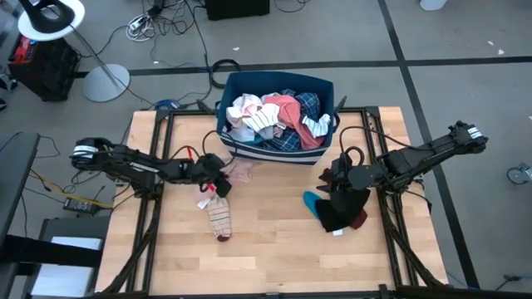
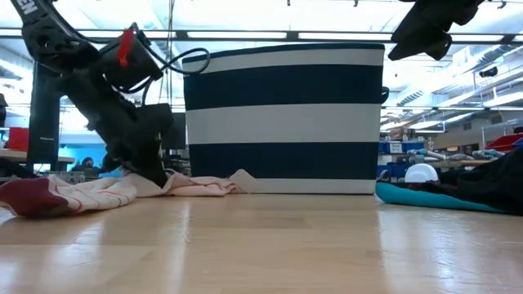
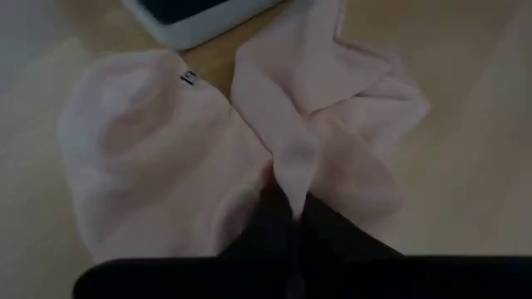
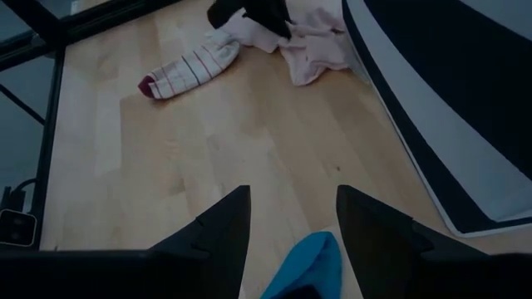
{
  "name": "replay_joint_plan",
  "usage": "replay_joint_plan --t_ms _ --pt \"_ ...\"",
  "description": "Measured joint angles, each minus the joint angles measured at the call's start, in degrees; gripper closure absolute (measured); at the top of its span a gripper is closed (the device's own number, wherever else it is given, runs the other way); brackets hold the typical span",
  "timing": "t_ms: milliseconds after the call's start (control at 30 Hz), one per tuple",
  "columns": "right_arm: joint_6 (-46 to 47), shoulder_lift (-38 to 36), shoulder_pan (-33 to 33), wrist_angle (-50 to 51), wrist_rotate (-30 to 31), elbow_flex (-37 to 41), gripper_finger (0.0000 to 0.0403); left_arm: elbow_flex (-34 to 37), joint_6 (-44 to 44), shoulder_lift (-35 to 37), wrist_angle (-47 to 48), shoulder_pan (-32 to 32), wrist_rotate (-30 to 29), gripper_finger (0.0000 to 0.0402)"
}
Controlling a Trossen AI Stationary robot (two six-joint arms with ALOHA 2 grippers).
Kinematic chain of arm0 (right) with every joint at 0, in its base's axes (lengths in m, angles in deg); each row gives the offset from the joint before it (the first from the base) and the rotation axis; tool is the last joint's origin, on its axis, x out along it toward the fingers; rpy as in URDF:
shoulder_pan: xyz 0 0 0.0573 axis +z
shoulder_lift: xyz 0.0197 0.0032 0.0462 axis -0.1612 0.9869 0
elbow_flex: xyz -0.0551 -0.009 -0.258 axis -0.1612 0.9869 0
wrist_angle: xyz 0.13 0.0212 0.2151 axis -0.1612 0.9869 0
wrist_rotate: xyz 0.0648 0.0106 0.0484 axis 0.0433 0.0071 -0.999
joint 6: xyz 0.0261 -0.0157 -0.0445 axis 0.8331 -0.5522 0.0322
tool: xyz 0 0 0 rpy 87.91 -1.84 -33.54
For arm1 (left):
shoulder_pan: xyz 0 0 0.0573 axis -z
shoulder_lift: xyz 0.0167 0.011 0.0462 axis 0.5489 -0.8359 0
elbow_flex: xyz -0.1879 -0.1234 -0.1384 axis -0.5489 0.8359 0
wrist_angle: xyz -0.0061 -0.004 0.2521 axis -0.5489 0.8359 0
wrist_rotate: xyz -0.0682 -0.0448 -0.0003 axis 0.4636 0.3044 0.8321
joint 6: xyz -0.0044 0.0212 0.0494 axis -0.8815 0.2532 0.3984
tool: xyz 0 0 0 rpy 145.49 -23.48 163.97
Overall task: Sort clothes
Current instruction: Put the pink scarf into the blue bin
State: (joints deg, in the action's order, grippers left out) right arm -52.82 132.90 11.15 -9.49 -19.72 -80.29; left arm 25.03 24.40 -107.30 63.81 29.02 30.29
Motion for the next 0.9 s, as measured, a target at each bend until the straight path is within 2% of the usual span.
replay_joint_plan --t_ms 133,200,333,467,600,733,900 --pt "0.0 0.0 0.0 0.1 0.0 0.0 0.0222 -3.7 2.2 2.6 1.2 0.1 5.2 0.0396" --pt "0.0 0.0 0.0 0.2 0.0 0.0 0.0223 -6.7 3.6 4.8 4.8 0.4 7.3 0.0398" --pt "0.0 0.0 0.0 0.9 0.0 0.0 0.0225 -15.5 8.9 9.0 13.0 1.9 7.1 0.0399" --pt "0.0 0.0 0.0 0.6 0.0 0.0 0.0225 -25.7 16.7 11.0 14.0 2.5 7.0 0.0400" --pt "0.0 0.0 0.0 -0.1 -0.2 0.0 0.0226 -36.7 26.5 10.4 13.4 1.8 6.5 0.0400" --pt "0.0 0.0 0.0 -0.1 -0.2 0.0 0.0227 -46.7 34.5 7.6 13.6 -1.3 3.5 0.0401" --pt "0.0 0.0 0.0 -0.1 -0.2 0.0 0.0227 -58.2 38.1 1.9 13.5 -8.0 1.0 0.0401"
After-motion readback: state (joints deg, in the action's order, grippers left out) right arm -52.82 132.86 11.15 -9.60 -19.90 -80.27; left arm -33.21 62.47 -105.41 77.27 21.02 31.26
